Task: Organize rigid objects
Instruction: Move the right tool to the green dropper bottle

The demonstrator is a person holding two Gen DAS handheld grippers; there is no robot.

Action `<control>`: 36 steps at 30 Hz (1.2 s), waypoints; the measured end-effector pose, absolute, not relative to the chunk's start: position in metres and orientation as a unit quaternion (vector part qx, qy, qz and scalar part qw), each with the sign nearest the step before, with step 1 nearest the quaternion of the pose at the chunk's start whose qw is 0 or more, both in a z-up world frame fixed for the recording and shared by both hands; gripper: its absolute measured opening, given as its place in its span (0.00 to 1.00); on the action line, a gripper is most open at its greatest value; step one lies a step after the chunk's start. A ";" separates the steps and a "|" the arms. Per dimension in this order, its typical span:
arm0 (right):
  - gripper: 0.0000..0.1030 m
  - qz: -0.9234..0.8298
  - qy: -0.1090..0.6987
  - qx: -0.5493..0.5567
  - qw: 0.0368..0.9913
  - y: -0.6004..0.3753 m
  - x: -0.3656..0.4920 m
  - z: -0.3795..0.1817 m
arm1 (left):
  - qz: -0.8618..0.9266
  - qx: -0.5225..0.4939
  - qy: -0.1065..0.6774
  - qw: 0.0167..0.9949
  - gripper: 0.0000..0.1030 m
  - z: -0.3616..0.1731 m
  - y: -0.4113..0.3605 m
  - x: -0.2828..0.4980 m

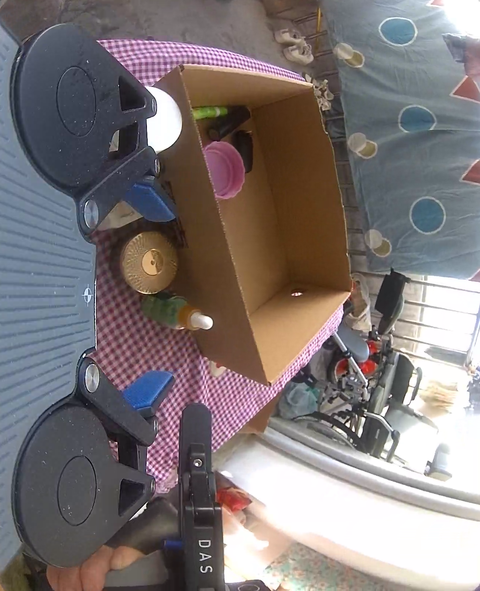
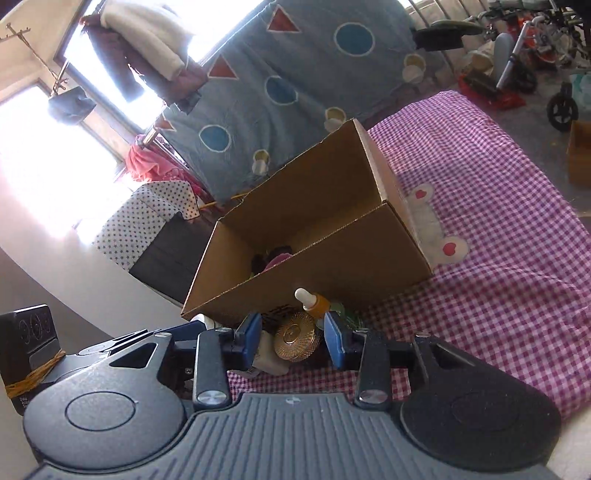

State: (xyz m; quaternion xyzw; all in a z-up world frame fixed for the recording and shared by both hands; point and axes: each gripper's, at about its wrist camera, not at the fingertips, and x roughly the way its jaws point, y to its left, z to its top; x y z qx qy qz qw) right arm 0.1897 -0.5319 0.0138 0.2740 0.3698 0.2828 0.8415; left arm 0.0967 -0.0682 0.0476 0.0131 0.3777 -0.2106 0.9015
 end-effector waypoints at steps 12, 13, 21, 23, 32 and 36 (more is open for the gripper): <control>0.48 0.276 0.348 0.222 0.868 -0.519 0.194 0.012 | -0.199 0.108 0.329 0.917 0.85 0.016 -0.104 0.081; 0.48 0.276 0.347 0.215 0.870 -0.517 0.195 0.012 | -0.197 0.117 0.324 0.918 0.82 0.012 -0.105 0.080; 0.48 0.297 0.350 0.166 0.873 -0.489 0.219 0.014 | -0.194 0.153 0.295 0.923 0.63 -0.001 -0.116 0.090; 0.48 0.305 0.355 0.153 0.870 -0.481 0.226 0.011 | -0.196 0.158 0.298 0.921 0.56 -0.004 -0.118 0.093; 0.39 0.315 0.376 0.132 0.861 -0.465 0.246 -0.005 | -0.210 0.150 0.300 0.918 0.41 -0.010 -0.119 0.102; 0.32 0.320 0.391 0.164 0.847 -0.476 0.252 -0.015 | -0.218 0.154 0.307 0.914 0.41 -0.013 -0.124 0.104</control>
